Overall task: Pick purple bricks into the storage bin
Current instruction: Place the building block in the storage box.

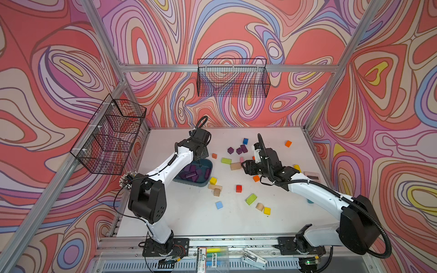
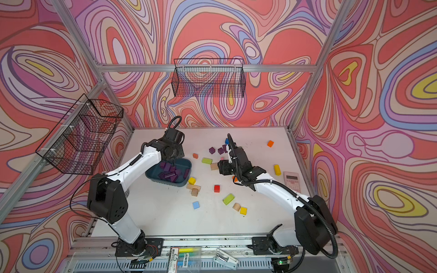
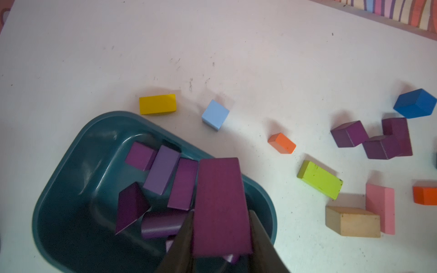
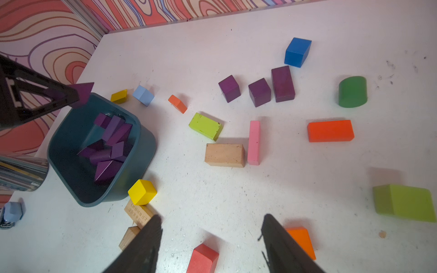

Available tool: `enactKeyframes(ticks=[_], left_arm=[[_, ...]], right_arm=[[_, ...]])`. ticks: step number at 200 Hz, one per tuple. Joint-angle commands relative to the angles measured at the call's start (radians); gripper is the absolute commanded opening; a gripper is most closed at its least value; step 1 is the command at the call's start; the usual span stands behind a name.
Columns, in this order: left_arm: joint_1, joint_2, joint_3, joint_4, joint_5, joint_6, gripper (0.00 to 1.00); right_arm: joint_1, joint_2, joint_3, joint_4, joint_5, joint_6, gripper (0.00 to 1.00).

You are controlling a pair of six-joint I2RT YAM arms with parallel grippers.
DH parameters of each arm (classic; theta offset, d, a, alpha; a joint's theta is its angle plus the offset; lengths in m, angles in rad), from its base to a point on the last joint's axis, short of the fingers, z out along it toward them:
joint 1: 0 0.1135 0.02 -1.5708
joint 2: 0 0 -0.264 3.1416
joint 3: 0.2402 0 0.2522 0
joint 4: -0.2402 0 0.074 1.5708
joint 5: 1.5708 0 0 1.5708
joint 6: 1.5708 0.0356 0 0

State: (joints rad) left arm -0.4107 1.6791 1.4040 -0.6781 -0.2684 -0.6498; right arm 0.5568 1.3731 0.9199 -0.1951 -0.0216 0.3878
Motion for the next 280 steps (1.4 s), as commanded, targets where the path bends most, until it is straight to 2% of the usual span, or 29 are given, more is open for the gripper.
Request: enactKeyframes(ticks=[1,73,139,226,280], left_arm=[[0.006,-0.076,-0.060,-0.052,-0.029,-0.033,0.27],[0.006,-0.252,-0.233,-0.083,-0.006,-0.051,0.27],[0.005,-0.314,-0.319,-0.090,0.032,-0.060,0.26],[0.009,-0.212,-0.350,0.005,0.058,-0.028,0.26],[0.068,-0.109,-0.332,0.067,0.099,-0.001,0.26]], right_arm=[[-0.004,0.002,-0.016,0.008,-0.030,0.012,0.70],[-0.001,0.013,-0.017,0.027,-0.071,0.037,0.69],[0.052,0.026,-0.022,0.043,-0.057,0.069,0.68],[0.140,0.059,-0.031,0.050,-0.026,0.109,0.68],[0.149,0.049,-0.039,0.031,-0.009,0.120,0.68]])
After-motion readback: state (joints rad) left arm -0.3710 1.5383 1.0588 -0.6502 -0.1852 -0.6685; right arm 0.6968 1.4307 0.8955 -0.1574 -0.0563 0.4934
